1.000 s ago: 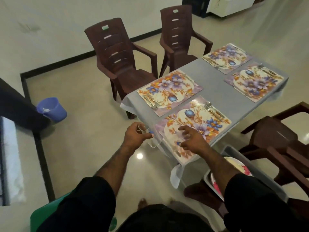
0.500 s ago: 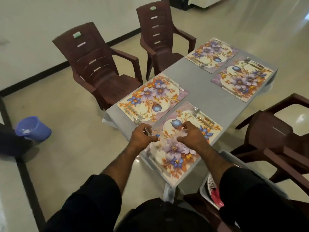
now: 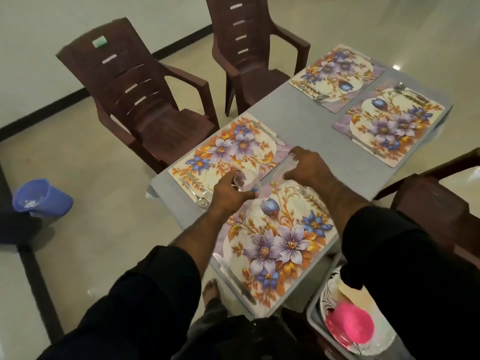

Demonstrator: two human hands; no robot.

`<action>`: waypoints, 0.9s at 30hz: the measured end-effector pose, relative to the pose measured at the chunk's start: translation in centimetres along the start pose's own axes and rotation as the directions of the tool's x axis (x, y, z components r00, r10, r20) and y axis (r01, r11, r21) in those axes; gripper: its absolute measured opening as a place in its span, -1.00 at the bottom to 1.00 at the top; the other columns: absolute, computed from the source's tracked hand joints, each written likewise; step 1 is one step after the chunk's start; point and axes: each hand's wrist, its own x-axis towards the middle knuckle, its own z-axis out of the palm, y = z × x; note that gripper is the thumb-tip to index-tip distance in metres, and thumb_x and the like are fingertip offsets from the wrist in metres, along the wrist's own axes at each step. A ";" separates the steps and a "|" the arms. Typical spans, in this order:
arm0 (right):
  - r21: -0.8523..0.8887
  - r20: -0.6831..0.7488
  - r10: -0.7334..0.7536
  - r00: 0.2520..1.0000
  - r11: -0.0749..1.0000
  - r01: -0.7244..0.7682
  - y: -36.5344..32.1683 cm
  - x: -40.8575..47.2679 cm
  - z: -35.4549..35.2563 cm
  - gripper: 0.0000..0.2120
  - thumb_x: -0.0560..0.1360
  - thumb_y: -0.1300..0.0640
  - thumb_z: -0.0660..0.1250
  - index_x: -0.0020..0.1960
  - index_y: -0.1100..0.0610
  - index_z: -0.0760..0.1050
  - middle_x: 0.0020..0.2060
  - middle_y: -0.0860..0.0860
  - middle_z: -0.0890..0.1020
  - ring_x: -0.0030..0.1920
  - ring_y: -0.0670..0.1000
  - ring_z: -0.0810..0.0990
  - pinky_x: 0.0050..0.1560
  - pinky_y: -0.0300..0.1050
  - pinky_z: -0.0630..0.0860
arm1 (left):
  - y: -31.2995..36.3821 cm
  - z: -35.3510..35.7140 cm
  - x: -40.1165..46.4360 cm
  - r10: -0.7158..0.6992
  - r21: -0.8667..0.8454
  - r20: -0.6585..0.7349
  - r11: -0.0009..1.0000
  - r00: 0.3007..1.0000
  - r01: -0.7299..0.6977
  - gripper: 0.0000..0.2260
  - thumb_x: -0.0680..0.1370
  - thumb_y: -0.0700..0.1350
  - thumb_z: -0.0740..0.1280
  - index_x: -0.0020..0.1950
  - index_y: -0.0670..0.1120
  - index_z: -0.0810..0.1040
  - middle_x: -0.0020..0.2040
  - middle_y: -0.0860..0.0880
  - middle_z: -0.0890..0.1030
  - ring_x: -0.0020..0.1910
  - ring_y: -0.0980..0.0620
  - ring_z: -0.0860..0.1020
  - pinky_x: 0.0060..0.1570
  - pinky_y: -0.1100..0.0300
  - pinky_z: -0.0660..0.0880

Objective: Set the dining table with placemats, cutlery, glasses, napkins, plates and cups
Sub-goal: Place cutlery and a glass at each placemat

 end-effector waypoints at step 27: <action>-0.363 0.104 0.064 0.993 0.932 -0.022 0.6 4.9 -0.6 -0.20 0.40 -0.21 0.60 0.49 0.07 0.37 0.34 0.13 0.57 0.25 0.21 0.62 0.17 0.10 0.60 | 2.7 2.7 4.1 -0.010 0.093 0.028 0.996 1.000 0.007 -0.42 0.32 -0.03 0.75 0.24 -0.05 0.58 0.13 -0.01 0.65 0.10 -0.08 0.64 0.04 0.08 0.66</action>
